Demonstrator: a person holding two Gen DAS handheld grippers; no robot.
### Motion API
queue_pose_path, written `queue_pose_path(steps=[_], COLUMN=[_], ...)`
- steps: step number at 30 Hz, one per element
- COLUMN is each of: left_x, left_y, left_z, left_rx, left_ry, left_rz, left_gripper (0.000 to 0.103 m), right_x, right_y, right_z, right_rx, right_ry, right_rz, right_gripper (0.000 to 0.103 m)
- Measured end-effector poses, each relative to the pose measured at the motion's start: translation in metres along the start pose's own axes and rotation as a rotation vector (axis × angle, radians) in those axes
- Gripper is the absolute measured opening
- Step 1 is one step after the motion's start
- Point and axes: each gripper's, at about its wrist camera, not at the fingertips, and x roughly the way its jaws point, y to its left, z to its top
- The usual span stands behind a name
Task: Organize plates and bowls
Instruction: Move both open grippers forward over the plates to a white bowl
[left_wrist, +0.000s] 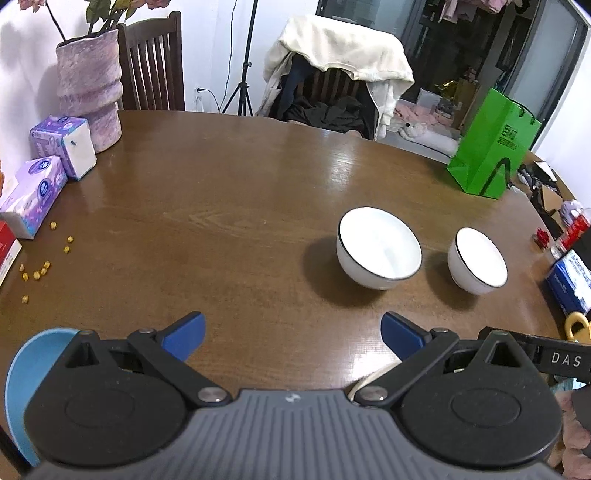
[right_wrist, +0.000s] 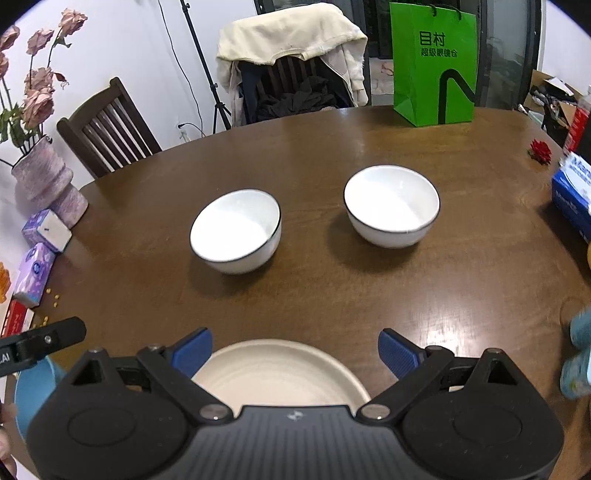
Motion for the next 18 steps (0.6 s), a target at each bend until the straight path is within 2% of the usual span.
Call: queue_pose_path(steps=[18], left_x=[0.071], left_y=[-0.023], left_z=[0.060], left_rx=[-0.024], left_ry=[-0.008], left_rz=[0.040], left_gripper=[0.103], right_x=[0.061], right_y=[0.001], right_z=[0.075], right_rx=[-0.060], right_ry=[-0.018], right_rz=[0.007], right_gripper=[0.096])
